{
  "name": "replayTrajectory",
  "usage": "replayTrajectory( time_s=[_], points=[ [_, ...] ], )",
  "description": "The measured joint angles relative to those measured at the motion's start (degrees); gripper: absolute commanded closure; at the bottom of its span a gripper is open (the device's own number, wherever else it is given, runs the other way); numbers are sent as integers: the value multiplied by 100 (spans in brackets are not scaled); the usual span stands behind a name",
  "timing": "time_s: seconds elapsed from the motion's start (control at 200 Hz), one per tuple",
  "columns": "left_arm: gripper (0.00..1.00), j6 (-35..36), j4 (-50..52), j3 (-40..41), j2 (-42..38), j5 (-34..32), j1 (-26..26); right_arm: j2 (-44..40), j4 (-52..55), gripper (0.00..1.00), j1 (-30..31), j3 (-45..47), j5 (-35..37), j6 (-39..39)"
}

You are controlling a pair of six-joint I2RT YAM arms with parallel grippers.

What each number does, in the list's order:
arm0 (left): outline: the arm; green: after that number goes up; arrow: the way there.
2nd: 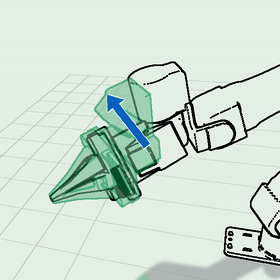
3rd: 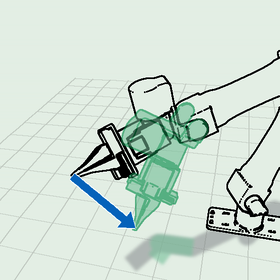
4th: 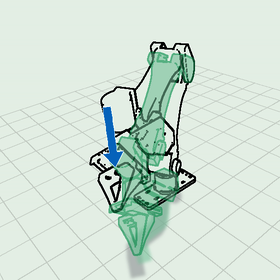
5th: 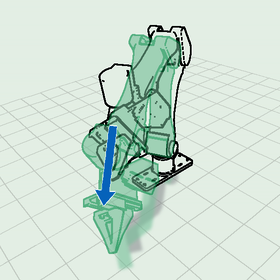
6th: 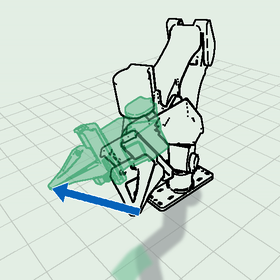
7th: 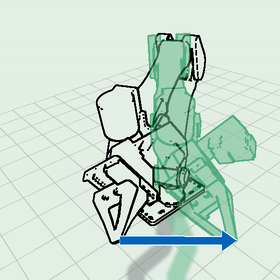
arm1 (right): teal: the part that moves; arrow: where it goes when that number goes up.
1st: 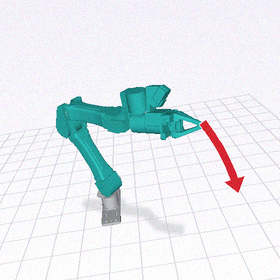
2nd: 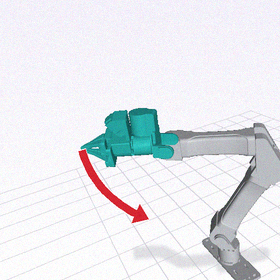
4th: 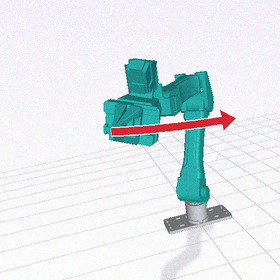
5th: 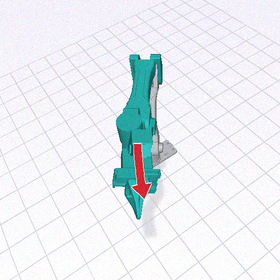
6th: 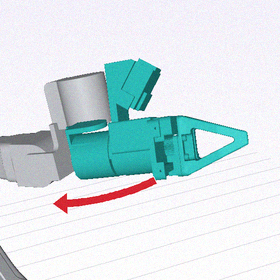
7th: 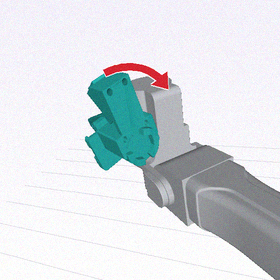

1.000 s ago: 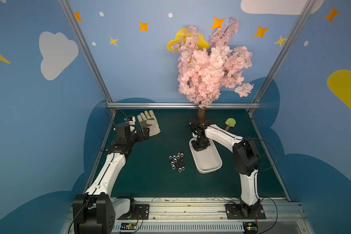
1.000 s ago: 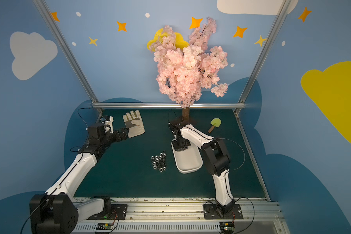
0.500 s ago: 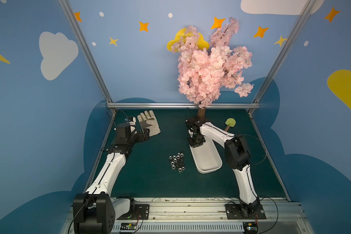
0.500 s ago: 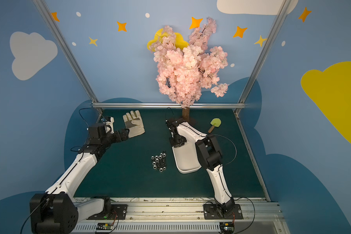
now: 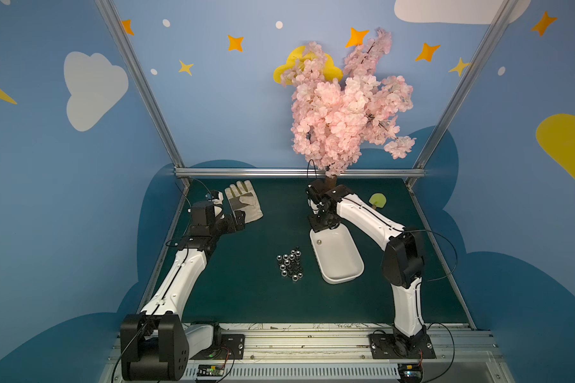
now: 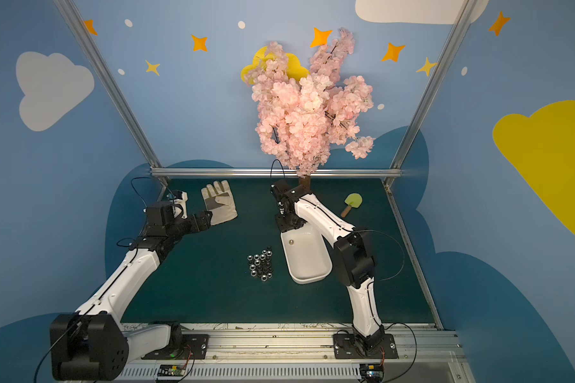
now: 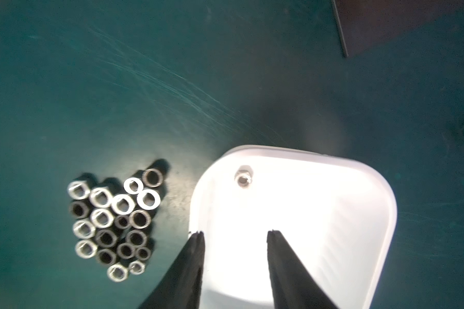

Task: Put the nuts on the desktop into the storage box
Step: Pick up the nut from the center of the board.

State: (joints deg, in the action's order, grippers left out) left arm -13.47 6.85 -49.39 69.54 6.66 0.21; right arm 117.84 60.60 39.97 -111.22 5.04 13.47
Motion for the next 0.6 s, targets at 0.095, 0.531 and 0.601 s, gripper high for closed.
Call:
replayTrajectory(
  time_s=[0.095, 0.531, 0.601],
  points=[
    [0, 0, 0, 0, 0, 0, 0, 22, 2, 55, 302, -354, -120, 17],
    [0, 4, 22, 0, 0, 42, -2, 1971, 402, 49, 741, -1456, -396, 214],
    [0, 2, 22, 0, 4, 55, -2, 2116, 507, 49, 737, -1456, -363, 229]
  ],
)
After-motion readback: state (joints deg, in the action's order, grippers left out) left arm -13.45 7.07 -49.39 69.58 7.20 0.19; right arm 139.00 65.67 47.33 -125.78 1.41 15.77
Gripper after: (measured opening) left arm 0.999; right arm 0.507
